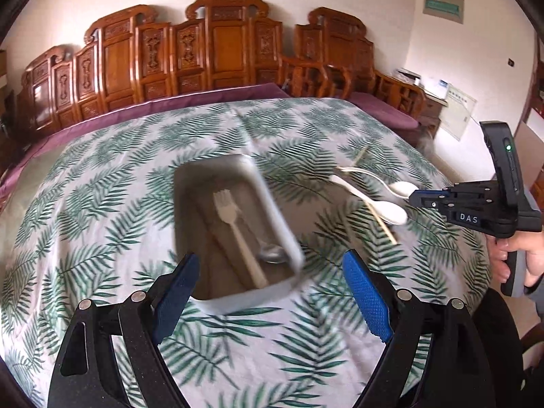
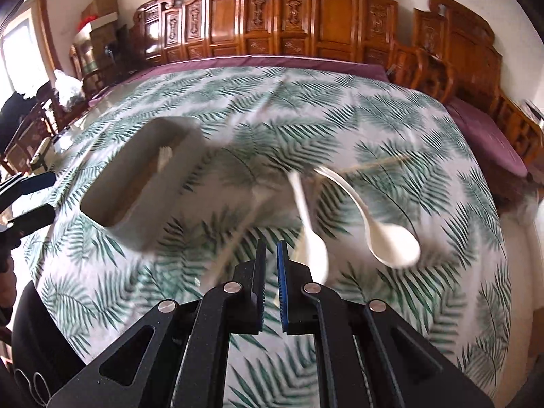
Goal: Organize utensils
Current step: 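Reach to the cloth and grasp a white plastic spoon with the right tool, then grasp the metal fork by its handle with the left tool while the right tool holds the white spoon, then carry the metal fork into the grey tray and open the left tool while the right tool carries the spoon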
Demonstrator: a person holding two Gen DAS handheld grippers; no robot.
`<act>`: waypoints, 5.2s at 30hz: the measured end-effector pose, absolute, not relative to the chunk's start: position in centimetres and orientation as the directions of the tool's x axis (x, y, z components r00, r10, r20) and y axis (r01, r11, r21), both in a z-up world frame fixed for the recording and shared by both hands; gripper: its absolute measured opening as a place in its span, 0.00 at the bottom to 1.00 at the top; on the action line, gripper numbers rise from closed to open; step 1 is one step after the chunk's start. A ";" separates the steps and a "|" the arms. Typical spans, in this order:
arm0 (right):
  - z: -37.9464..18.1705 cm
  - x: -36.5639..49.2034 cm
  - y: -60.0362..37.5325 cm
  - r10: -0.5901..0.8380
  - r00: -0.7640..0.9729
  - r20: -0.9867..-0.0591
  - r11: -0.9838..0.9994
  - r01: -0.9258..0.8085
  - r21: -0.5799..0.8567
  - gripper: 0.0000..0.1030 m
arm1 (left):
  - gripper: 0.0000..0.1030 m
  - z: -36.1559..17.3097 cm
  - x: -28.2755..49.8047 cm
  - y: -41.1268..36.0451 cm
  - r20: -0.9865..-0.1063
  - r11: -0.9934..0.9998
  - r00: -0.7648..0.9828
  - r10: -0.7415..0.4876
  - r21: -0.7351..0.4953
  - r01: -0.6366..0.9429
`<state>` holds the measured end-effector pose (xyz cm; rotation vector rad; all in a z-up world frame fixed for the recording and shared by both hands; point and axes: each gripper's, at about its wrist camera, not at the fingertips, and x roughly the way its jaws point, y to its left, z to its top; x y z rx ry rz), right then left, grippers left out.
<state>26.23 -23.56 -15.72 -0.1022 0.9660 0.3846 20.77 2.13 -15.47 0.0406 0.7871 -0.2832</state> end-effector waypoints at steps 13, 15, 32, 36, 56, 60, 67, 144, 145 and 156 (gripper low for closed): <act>-16.1 29.8 -28.8 0.228 0.464 -0.856 0.940 -0.336 0.069 0.18 | 0.80 -16.3 22.7 -4.2 -0.734 0.950 0.616 -0.288 -0.140 0.278; -16.5 31.1 -29.0 0.219 0.447 -0.867 0.938 -0.341 0.061 0.19 | 0.80 -16.5 23.1 -4.8 -0.740 0.950 0.607 -0.290 -0.146 0.276; -21.6 38.6 -25.9 0.147 0.326 -0.934 0.905 -0.425 -0.006 0.22 | 0.80 -17.0 27.8 -7.8 -0.776 0.949 0.569 -0.272 -0.118 0.293; -22.3 39.6 -25.3 0.119 0.308 -0.944 0.898 -0.440 -0.030 0.22 | 0.80 -17.3 28.8 -8.3 -0.787 0.947 0.555 -0.268 -0.111 0.301; -18.9 33.5 -30.6 0.231 0.345 -0.910 0.934 -0.339 0.109 0.04 | 0.61 -21.6 31.9 -11.5 -0.853 0.952 0.465 -0.236 -0.106 0.288; -18.3 32.1 -31.4 0.262 0.360 -0.896 0.939 -0.309 0.150 0.04 | 0.53 -22.3 32.9 -11.4 -0.867 0.959 0.446 -0.222 -0.113 0.259; -18.6 30.7 -31.8 0.264 0.360 -0.895 0.940 -0.305 0.155 0.04 | 0.39 -23.1 35.3 -11.6 -0.881 0.965 0.425 -0.207 -0.111 0.239; -12.2 29.7 -16.4 0.319 0.384 -0.866 0.881 -0.458 0.121 0.04 | 0.06 -18.6 33.9 4.7 -0.818 0.980 0.541 -0.195 -0.149 0.128; -12.3 29.7 -16.3 0.317 0.384 -0.867 0.881 -0.458 0.119 0.04 | 0.06 -18.9 34.0 4.7 -0.825 0.981 0.532 -0.192 -0.144 0.130; -12.7 30.0 -15.4 0.323 0.379 -0.867 0.882 -0.452 0.132 0.04 | 0.06 -18.8 33.0 4.9 -0.820 0.978 0.535 -0.203 -0.151 0.141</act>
